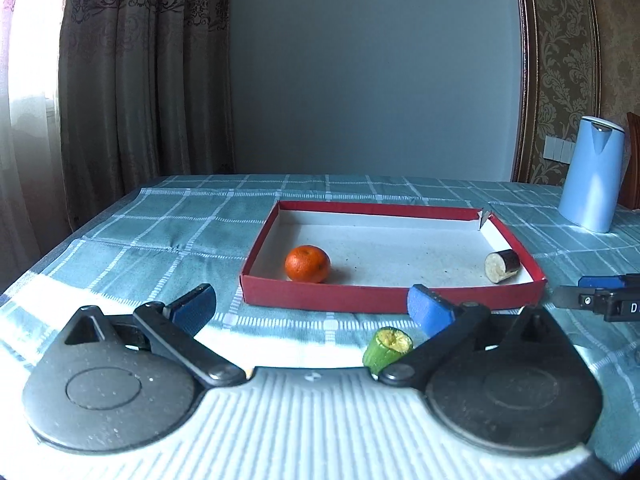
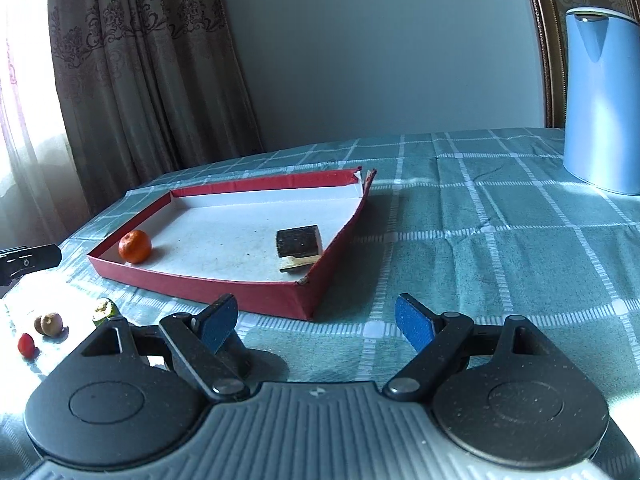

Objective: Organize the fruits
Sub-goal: 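Grasp the wooden stump cylinder with the right tool and lift it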

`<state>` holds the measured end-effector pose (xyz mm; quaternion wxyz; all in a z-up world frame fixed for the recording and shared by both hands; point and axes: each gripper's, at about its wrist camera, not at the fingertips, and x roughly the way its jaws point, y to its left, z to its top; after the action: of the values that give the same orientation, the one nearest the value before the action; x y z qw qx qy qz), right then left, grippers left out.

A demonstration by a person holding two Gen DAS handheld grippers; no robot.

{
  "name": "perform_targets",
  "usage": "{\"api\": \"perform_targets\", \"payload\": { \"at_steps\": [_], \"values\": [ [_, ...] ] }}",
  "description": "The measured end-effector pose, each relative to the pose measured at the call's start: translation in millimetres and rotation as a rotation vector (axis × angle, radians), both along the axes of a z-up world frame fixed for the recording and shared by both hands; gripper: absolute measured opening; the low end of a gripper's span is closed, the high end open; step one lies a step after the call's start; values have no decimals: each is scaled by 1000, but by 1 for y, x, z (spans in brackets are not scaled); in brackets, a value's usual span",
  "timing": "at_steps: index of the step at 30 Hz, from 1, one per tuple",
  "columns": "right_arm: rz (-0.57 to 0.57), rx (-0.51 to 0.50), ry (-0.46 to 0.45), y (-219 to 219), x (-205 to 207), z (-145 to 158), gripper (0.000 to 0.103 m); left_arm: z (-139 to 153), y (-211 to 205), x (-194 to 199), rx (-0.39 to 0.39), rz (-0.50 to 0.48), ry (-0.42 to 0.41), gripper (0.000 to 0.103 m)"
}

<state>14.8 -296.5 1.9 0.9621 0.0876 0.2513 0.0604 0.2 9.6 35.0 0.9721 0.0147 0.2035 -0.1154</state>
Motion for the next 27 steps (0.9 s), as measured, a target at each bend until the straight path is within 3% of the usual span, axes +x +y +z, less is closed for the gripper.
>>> {"api": "perform_targets", "payload": {
  "at_steps": [6, 13, 15, 18, 22, 27],
  "values": [
    [72, -33, -90, 16, -23, 4, 86, -21, 8, -20, -35, -57, 44, 103],
    [96, -156, -21, 37, -12, 0, 83, -33, 7, -27, -20, -60, 29, 103],
    [114, -209, -13, 46, -11, -2, 79, -34, 7, -29, -21, -67, 30, 103],
    [140, -257, 6, 56, -7, -4, 61, -36, 10, -29, -40, -74, 39, 103],
    [153, -299, 14, 65, -2, -6, 55, -36, 15, -27, -73, -74, 54, 103],
    [177, -333, 26, 72, 0, -8, 40, -35, 15, -27, -78, -71, 57, 103]
  ]
}}
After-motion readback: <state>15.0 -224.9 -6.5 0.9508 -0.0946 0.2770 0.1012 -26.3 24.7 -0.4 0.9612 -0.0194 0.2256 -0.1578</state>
